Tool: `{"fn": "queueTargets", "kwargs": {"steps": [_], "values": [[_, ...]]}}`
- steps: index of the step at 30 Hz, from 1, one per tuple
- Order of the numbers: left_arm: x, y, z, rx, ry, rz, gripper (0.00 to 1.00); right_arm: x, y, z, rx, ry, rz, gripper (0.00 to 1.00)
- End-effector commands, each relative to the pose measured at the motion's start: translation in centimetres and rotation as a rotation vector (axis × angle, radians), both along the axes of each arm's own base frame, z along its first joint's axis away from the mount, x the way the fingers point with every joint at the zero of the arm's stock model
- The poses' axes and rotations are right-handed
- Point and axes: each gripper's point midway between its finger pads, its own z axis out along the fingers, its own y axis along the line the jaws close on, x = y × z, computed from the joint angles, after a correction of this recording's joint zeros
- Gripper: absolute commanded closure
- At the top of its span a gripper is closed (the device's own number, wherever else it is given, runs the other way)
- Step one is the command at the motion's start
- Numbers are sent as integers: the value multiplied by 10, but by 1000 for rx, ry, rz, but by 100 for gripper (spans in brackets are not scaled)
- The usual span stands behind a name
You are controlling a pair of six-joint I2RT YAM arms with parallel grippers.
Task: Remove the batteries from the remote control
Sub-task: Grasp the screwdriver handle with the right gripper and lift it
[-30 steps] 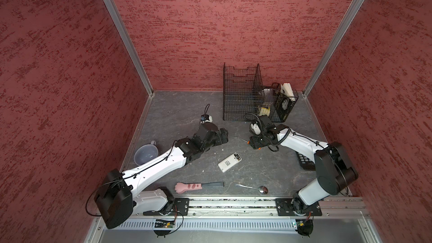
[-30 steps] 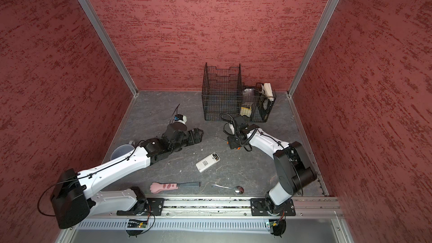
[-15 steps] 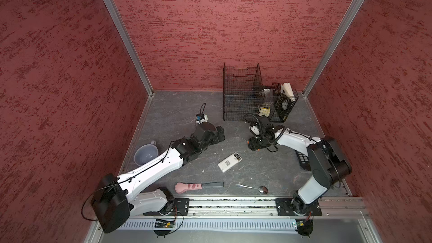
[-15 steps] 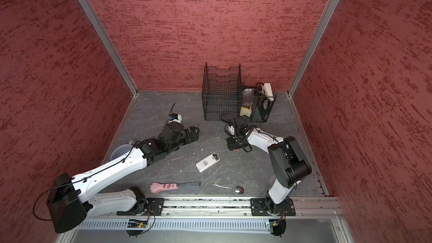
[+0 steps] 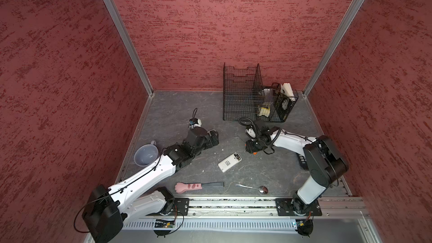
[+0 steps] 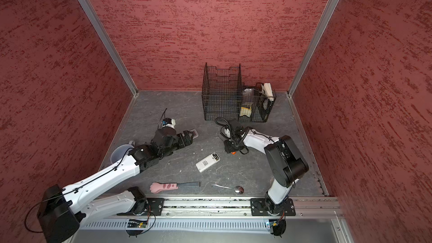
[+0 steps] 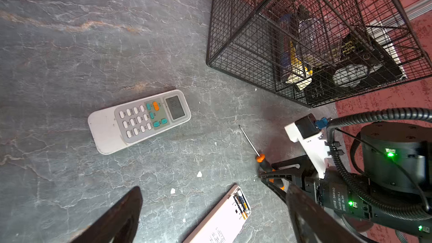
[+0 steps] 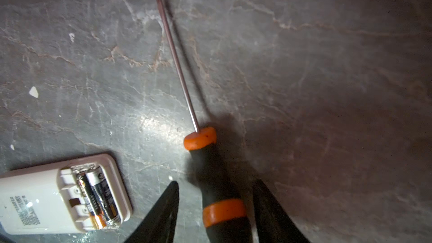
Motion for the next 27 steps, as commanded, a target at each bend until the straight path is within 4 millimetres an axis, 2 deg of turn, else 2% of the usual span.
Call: {"fn": "queueTargets", "kwargs": {"steps": [1, 13, 20, 25, 27], "values": [[1, -1, 6, -28, -15, -10, 4, -15, -10, -15, -58, 50, -19, 52], [1, -6, 9, -49, -16, -27, 5, -40, -10, -24, -79, 96, -4, 55], [3, -13, 7, -64, -9, -44, 5, -45, -9, -18, -76, 94, -16, 60], [3, -16, 8, -70, -9, -53, 5, -48, -9, -23, -83, 107, -17, 60], [3, -15, 8, -68, -9, -52, 5, -47, -9, -23, -83, 101, -16, 66]]}}
